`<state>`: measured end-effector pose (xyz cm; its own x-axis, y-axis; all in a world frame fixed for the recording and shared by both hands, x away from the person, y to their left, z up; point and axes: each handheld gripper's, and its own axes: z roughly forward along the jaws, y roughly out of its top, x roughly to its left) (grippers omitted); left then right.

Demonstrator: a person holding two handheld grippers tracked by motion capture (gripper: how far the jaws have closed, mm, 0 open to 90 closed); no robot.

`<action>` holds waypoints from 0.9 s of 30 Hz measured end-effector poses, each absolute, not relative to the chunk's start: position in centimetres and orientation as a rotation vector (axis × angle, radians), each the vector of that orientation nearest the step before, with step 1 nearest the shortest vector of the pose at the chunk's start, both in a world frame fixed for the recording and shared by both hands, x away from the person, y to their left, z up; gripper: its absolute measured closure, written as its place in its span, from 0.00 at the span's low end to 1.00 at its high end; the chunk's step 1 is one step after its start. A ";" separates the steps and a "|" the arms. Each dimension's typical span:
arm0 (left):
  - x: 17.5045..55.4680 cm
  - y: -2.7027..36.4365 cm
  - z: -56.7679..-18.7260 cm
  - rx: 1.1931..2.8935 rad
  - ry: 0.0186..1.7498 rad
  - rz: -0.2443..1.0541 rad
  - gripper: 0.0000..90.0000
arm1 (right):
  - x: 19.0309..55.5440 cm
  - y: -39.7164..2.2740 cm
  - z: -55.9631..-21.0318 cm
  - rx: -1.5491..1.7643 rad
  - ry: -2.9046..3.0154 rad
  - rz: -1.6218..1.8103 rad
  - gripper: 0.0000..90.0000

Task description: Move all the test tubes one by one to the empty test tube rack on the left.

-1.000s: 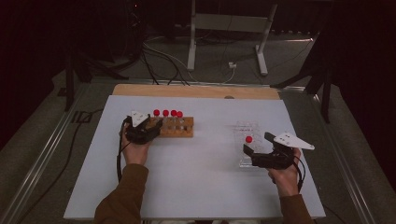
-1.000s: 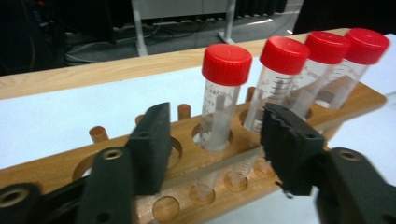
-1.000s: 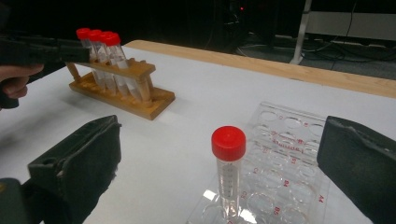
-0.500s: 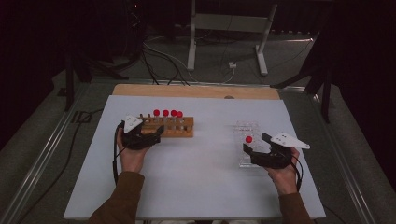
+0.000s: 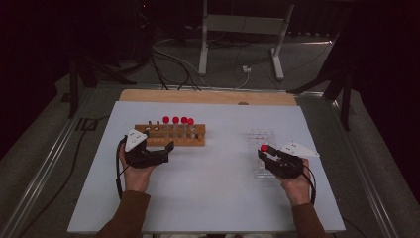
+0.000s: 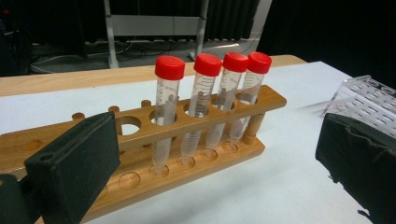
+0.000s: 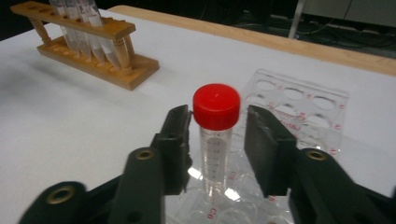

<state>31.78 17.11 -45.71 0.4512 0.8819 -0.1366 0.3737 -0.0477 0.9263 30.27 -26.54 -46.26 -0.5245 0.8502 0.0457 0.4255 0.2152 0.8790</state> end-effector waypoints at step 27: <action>30.7 17.2 -45.2 1.637 1.087 0.580 0.01 | 30.1 -26.3 -46.0 1.182 2.020 1.235 0.82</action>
